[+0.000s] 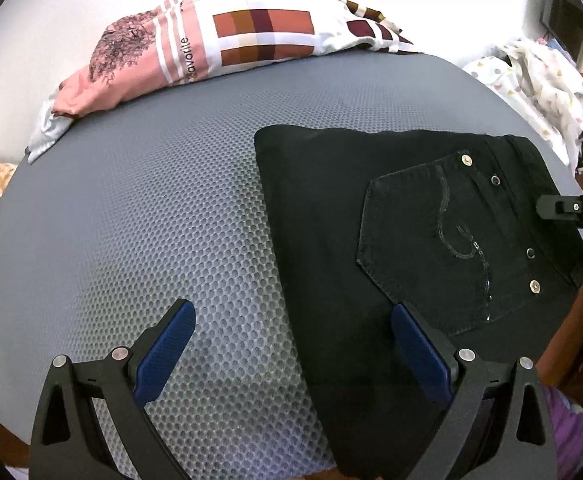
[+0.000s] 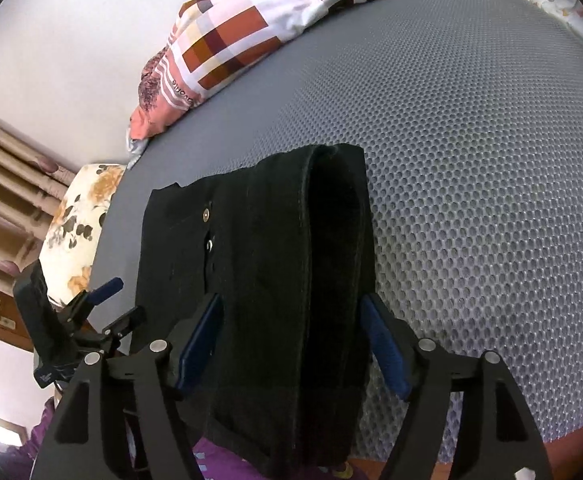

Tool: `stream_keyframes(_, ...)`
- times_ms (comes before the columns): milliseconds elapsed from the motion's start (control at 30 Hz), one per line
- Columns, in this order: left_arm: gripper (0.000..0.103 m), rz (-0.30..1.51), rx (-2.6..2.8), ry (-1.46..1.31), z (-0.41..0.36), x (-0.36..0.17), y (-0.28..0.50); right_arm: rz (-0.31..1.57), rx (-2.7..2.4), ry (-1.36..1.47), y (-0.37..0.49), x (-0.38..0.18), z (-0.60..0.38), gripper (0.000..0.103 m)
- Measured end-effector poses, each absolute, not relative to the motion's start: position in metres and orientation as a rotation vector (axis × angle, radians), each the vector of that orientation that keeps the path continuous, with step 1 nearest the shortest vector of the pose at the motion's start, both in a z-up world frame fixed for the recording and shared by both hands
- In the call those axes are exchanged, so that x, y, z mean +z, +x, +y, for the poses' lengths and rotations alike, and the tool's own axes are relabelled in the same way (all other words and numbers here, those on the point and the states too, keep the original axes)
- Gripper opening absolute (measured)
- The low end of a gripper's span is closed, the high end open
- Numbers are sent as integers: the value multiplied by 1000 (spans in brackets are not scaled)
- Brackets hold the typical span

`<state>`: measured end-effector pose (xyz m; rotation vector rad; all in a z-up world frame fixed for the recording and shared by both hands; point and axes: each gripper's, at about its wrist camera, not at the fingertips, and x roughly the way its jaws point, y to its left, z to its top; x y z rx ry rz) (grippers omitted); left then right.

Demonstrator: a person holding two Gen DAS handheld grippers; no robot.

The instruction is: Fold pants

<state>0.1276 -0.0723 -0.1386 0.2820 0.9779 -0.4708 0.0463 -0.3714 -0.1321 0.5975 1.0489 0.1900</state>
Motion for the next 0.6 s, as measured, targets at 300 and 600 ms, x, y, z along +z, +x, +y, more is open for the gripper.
stream_keyframes(300, 98, 992, -469, 262, -70, -143, 139, 1051, 145, 622, 54, -140, -385, 72)
stream_keyframes(600, 101, 1017, -486, 242, -69, -150, 148, 1066, 203, 567, 64, -140, -369, 78)
